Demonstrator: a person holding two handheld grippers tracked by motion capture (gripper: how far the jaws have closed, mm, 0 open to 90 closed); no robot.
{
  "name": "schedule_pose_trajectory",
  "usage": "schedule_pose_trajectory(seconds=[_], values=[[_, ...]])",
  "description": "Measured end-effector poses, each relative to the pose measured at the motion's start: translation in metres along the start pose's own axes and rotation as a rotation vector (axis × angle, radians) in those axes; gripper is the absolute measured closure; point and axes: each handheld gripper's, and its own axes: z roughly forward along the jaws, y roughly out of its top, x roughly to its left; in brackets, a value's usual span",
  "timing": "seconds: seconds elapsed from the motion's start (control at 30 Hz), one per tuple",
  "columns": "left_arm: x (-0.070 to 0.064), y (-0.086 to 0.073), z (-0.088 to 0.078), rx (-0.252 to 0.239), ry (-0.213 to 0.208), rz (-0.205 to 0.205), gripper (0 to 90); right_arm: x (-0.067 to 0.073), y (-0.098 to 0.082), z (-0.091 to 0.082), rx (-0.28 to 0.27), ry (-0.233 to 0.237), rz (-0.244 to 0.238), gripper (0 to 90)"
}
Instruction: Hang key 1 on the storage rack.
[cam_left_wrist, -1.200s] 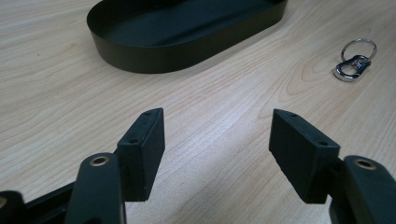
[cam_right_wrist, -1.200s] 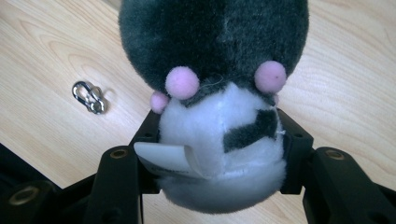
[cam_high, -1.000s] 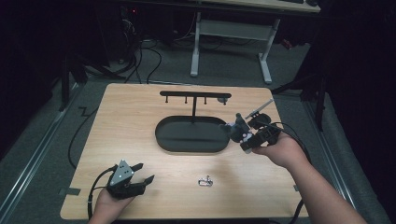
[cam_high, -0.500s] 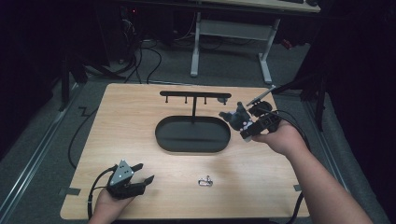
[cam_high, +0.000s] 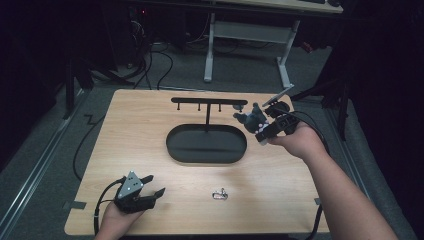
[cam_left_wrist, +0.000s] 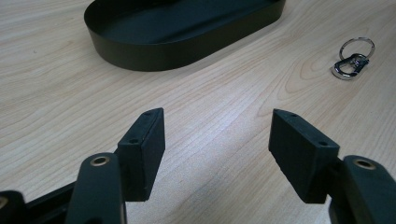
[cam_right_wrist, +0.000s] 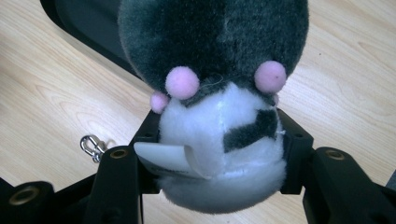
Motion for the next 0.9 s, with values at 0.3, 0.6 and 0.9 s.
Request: schedule_pose_trajectory(seconds=[0.3, 0.6, 0.9], values=[[0.0, 0.0, 0.0, 0.005, -0.003, 0.001, 36.9, 0.003, 0.009, -0.002, -0.029, 0.003, 0.004, 48.5], [0.0, 0.0, 0.0, 0.005, -0.005, 0.002, 37.0, 0.004, 0.017, -0.002, -0.067, -0.026, 0.02, 48.5], [-0.001, 0.0, 0.001, 0.006, -0.008, 0.005, 37.0, -0.008, 0.008, 0.002, -0.085, -0.054, 0.062, 48.4]])
